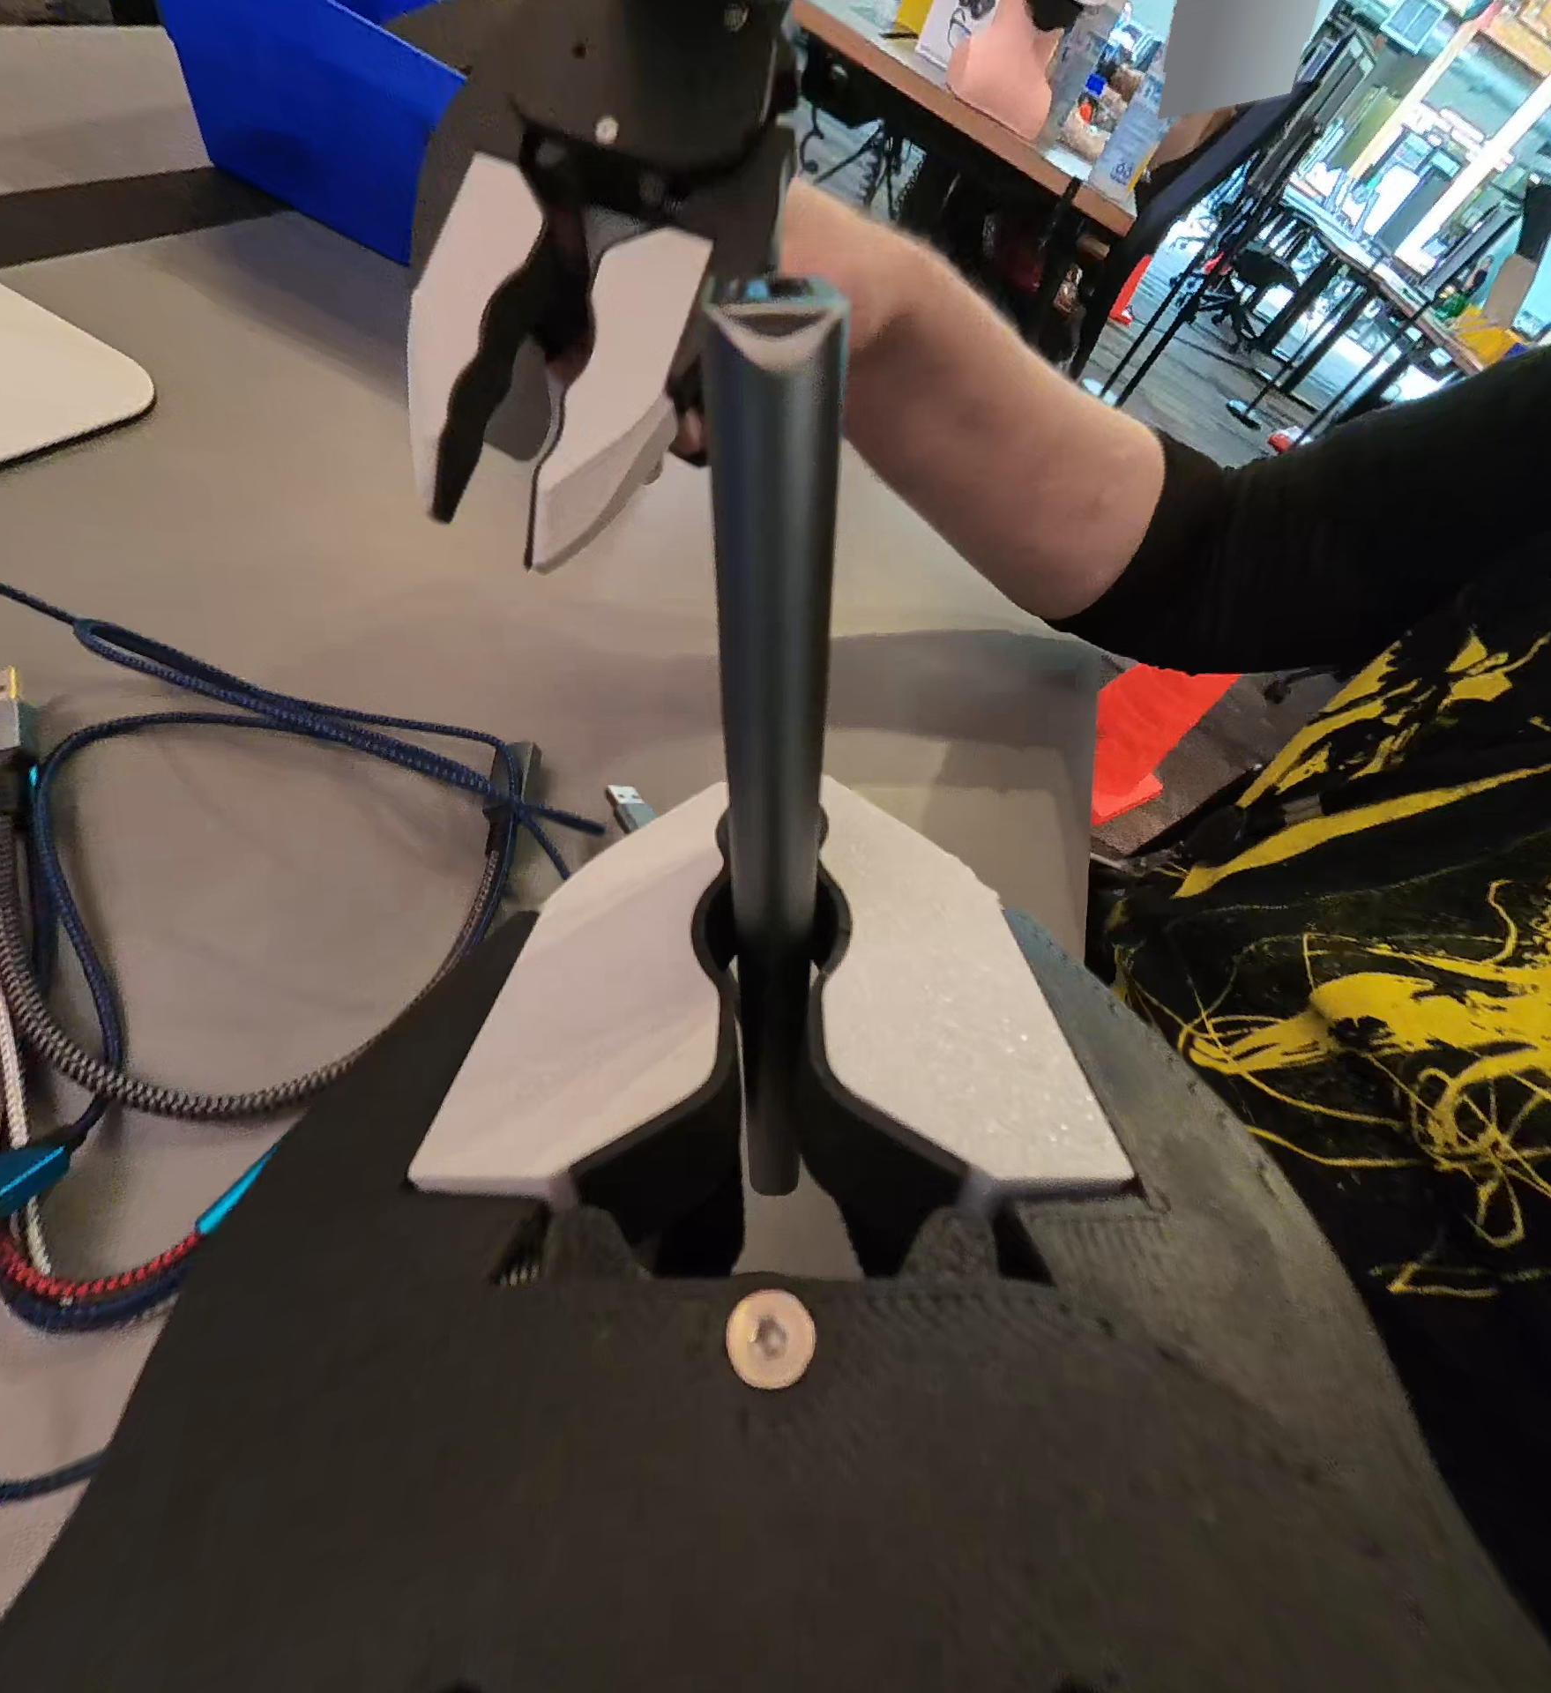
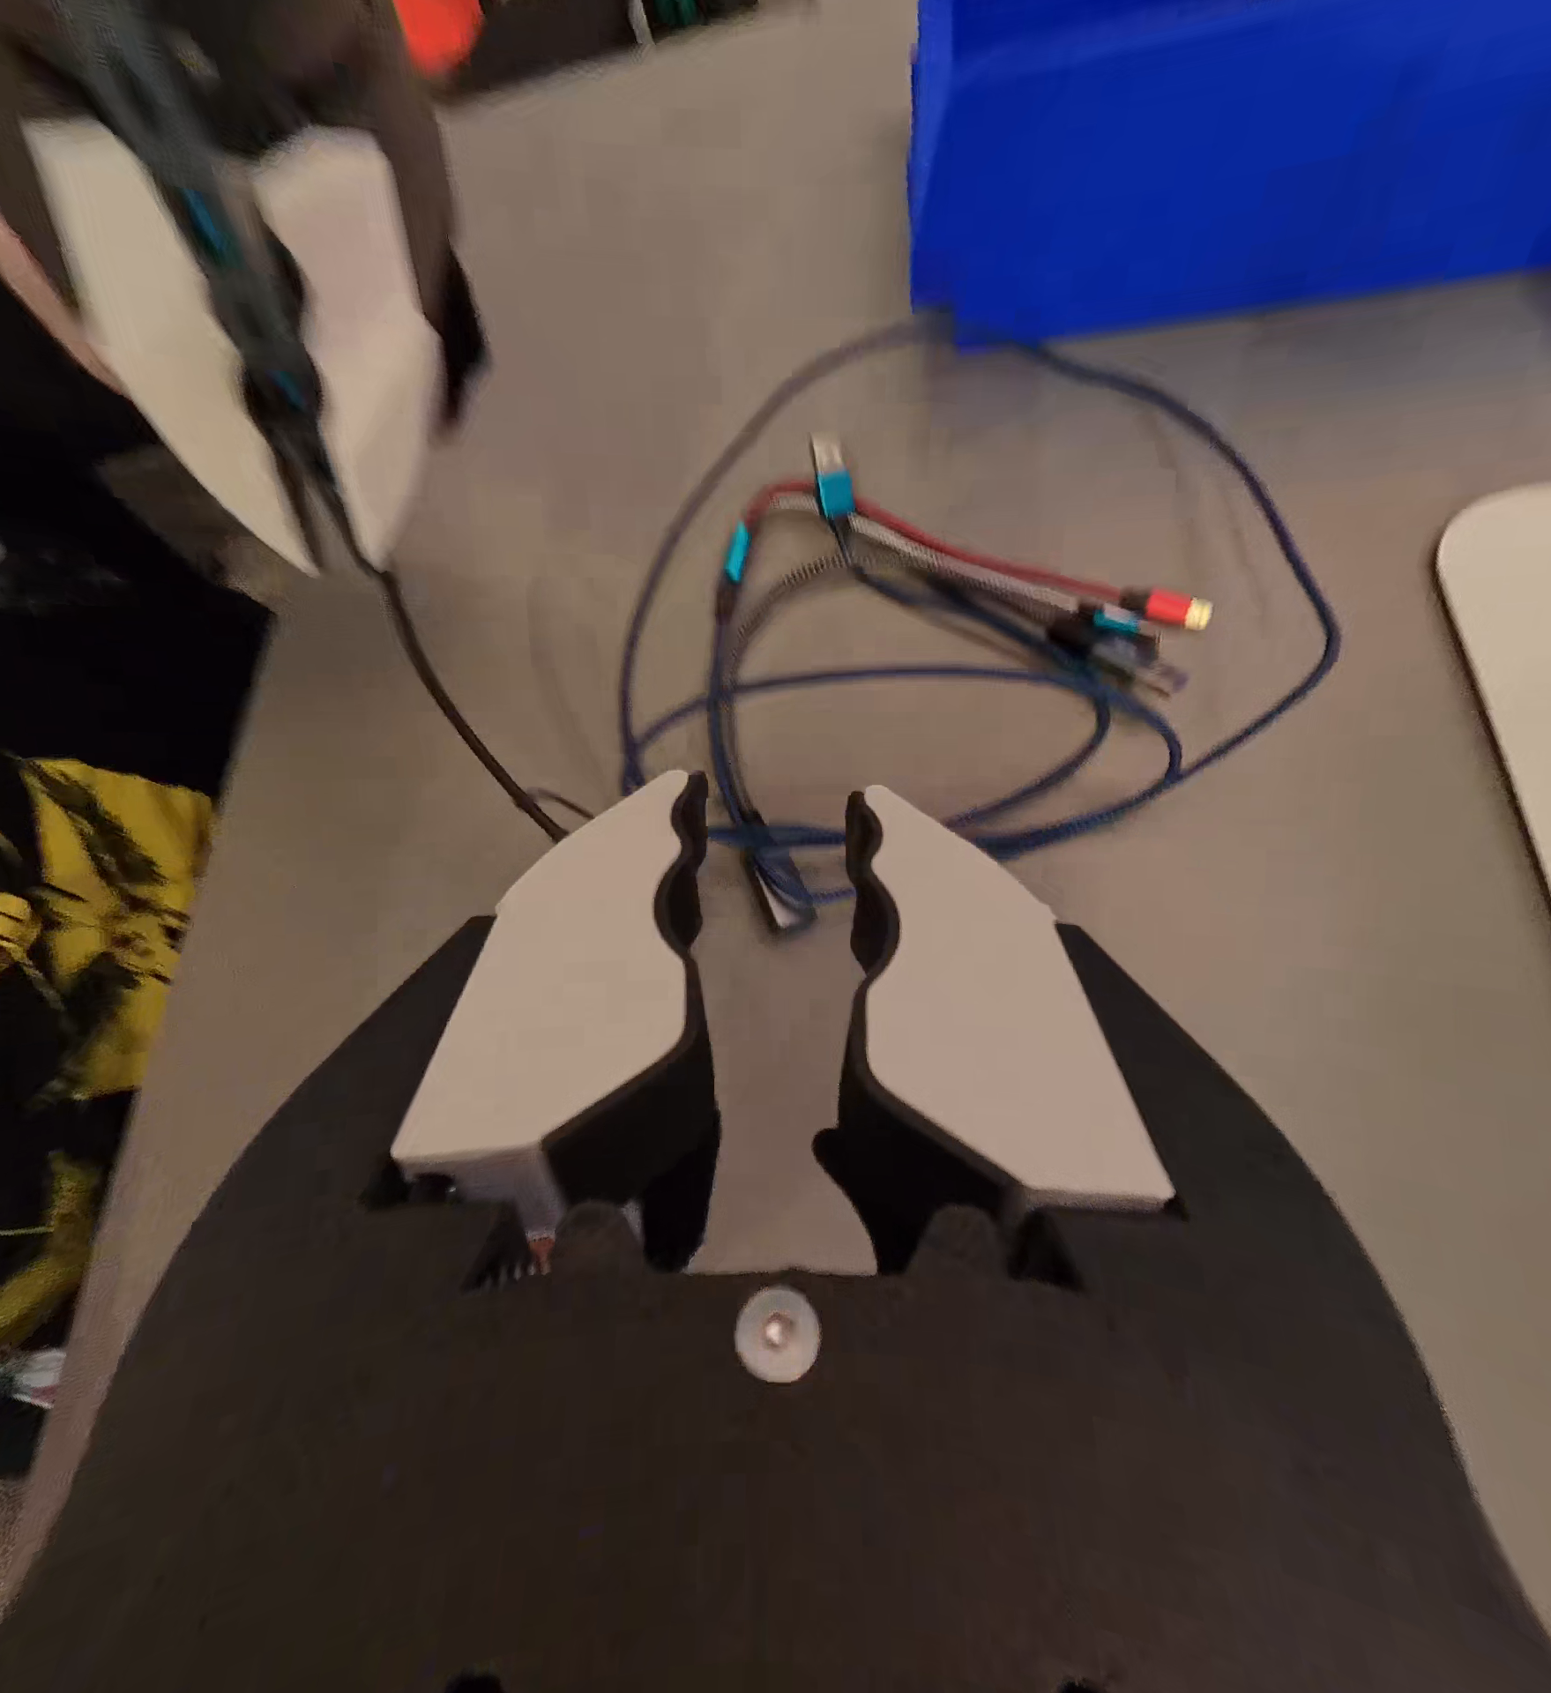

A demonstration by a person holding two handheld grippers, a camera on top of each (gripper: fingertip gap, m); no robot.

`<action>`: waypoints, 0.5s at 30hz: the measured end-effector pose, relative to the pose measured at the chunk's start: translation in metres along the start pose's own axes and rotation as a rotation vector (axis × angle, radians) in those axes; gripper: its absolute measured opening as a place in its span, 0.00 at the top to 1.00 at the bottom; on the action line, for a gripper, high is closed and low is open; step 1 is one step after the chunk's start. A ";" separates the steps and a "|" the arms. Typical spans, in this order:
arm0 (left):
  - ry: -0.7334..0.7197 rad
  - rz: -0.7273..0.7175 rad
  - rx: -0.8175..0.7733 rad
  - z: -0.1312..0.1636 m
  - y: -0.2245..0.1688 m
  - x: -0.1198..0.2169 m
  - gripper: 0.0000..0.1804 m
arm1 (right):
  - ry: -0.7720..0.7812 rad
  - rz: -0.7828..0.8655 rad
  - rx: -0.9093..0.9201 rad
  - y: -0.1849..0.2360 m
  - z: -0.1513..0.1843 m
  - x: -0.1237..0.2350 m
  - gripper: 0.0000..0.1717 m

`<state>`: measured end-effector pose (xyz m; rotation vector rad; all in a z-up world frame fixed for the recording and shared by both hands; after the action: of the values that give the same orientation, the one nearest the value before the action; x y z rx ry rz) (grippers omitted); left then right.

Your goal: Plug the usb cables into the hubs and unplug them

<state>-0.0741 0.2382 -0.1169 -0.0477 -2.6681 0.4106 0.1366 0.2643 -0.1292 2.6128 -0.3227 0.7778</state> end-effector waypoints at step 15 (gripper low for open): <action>0.009 0.052 0.094 0.026 0.016 0.015 0.95 | 0.050 -0.045 0.199 0.036 -0.030 -0.031 0.87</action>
<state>-0.0989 0.2480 -0.1380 -0.0900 -2.6398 0.5503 0.0848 0.2487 -0.1127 2.7691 -0.1801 0.8995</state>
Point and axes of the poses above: each gripper's, where its closed fingertips meet, x back along the fingers, z out of its underside, y = z × x across the jaws, the point moved 7 cm from there along x, back along the fingers, and after that the axes turned 10 degrees about -z, right-handed, at the moved point
